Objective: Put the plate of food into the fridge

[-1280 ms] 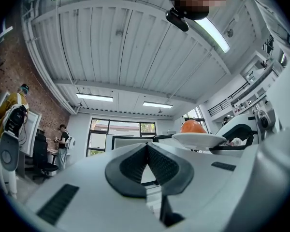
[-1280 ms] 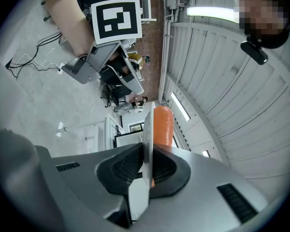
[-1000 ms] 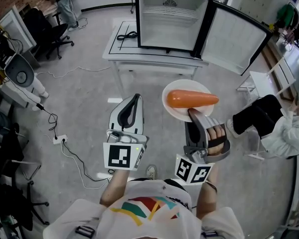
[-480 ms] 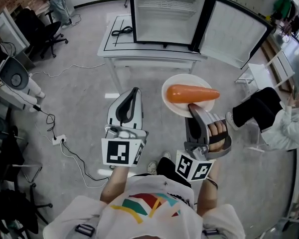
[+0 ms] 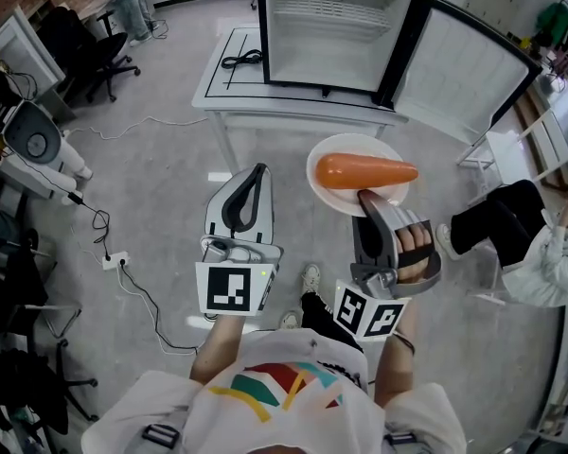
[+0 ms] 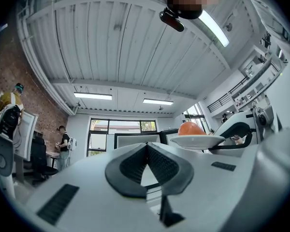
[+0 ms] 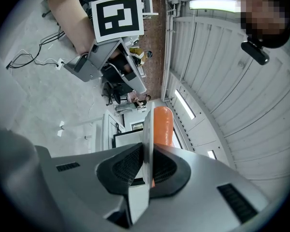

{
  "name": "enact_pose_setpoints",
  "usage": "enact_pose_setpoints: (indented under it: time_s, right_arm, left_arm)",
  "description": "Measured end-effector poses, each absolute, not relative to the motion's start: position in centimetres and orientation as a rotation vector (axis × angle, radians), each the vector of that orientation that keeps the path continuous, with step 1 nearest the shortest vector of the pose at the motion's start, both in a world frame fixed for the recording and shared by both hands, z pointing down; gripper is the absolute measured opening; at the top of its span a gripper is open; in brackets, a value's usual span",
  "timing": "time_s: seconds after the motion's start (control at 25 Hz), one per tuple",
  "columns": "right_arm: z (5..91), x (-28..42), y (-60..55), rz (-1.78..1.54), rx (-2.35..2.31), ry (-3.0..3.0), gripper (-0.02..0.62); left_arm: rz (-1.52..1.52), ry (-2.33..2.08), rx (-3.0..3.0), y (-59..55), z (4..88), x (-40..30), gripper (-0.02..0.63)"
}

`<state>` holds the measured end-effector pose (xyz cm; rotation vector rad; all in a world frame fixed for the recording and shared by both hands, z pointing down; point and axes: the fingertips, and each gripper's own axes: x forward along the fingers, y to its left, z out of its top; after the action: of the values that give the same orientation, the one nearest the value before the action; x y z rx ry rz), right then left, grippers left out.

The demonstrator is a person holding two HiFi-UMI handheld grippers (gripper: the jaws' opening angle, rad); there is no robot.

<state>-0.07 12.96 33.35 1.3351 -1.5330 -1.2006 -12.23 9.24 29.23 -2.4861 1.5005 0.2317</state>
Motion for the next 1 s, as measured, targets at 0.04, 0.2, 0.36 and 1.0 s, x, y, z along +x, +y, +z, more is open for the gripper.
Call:
enact_pose_setpoints:
  time_s: [0.04,0.2,0.36,1.0]
  right_arm:
    - [33.2,0.0,12.3,-1.210,1.333,-1.536,0.031]
    - [32.8,0.6,9.6,-1.235,1.316,-1.549,0.031]
    - [33.3,2.2,5.1,-1.241,1.288,-1.557,0.031]
    - [33.3,4.1,-0.7,-1.254,1.274,-1.588,0.031]
  left_arm:
    - [0.232,1.504,-2.483,8.6,29.3,-12.1,0.006]
    - [0.248,1.524,-2.481,5.7,29.0,-11.4,0.006]
    - [0.294,1.537,-2.509,2.0,28.8,-9.9,0.006]
    - [0.291,1.577,-2.492,-4.0,28.5,-8.5,0.006]
